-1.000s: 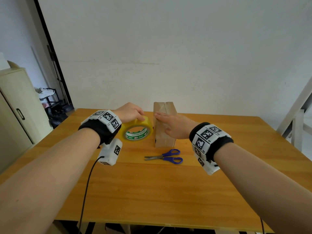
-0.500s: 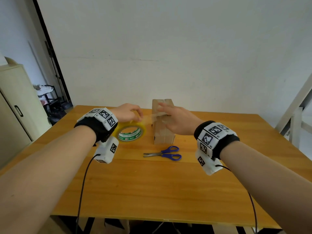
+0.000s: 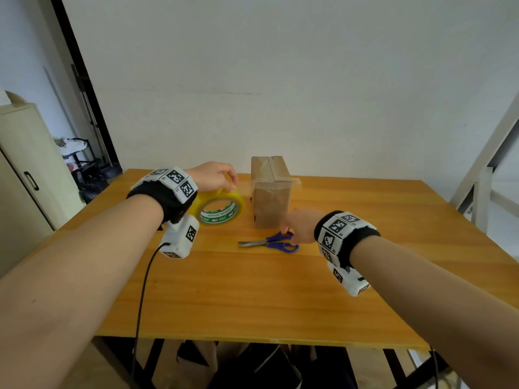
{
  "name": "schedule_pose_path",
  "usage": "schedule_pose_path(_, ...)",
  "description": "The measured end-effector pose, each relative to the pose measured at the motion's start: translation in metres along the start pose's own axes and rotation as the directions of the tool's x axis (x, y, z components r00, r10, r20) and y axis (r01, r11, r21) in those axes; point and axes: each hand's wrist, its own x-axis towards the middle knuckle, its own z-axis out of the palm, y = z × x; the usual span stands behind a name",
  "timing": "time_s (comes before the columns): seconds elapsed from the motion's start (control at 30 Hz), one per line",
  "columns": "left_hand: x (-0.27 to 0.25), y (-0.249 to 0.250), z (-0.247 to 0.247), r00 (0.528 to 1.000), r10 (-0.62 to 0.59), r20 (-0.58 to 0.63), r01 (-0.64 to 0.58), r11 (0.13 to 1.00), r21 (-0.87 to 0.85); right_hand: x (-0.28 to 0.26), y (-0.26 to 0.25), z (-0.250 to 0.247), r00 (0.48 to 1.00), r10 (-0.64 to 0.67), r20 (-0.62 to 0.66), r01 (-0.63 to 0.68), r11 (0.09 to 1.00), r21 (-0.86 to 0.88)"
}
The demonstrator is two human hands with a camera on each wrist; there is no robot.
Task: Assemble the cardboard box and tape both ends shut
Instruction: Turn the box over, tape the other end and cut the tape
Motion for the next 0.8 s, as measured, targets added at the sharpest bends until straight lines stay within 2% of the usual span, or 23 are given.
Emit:
schedule_pose_path(0.13,-0.002,0.002,0.0,1.0,0.002,-0.013,-0.002,1.0,-0.016,0.007,-0.001,0.007,1.0,0.03,0.002,-0.029,0.997,-0.074)
schedule_pose_path(0.37,-0.001,-0.003,0.001,1.0,0.007,-0.014,-0.007,1.0,-0.022,0.009,-0.007,0.013,0.997,0.043,-0.061,-0.047,0.996,-0.072)
schedule_pose_path(0.53,0.001,-0.009,0.004,0.999,0.002,-0.039,-0.002,1.0,-0.009,0.0,-0.005,0.005,0.998,0.041,-0.057,-0.046,0.995,-0.087)
schedule_pose_path(0.6,0.001,-0.01,0.004,0.999,0.001,-0.046,-0.001,1.0,-0.004,-0.007,-0.001,-0.002,0.998,0.046,-0.043,-0.044,0.998,0.042)
schedule_pose_path(0.67,0.0,-0.011,0.004,0.999,-0.006,-0.045,0.006,1.0,0.0,-0.014,0.004,-0.006,0.999,0.028,-0.032,-0.017,0.956,0.293)
schedule_pose_path(0.73,-0.002,-0.011,0.004,0.999,-0.01,-0.043,0.011,1.0,0.008,-0.023,0.006,-0.007,1.0,0.022,-0.018,-0.01,0.852,0.524)
schedule_pose_path(0.8,-0.004,-0.01,0.005,0.999,-0.013,-0.044,0.014,1.0,0.01,-0.03,0.003,-0.004,0.999,0.017,0.028,-0.032,0.738,0.674)
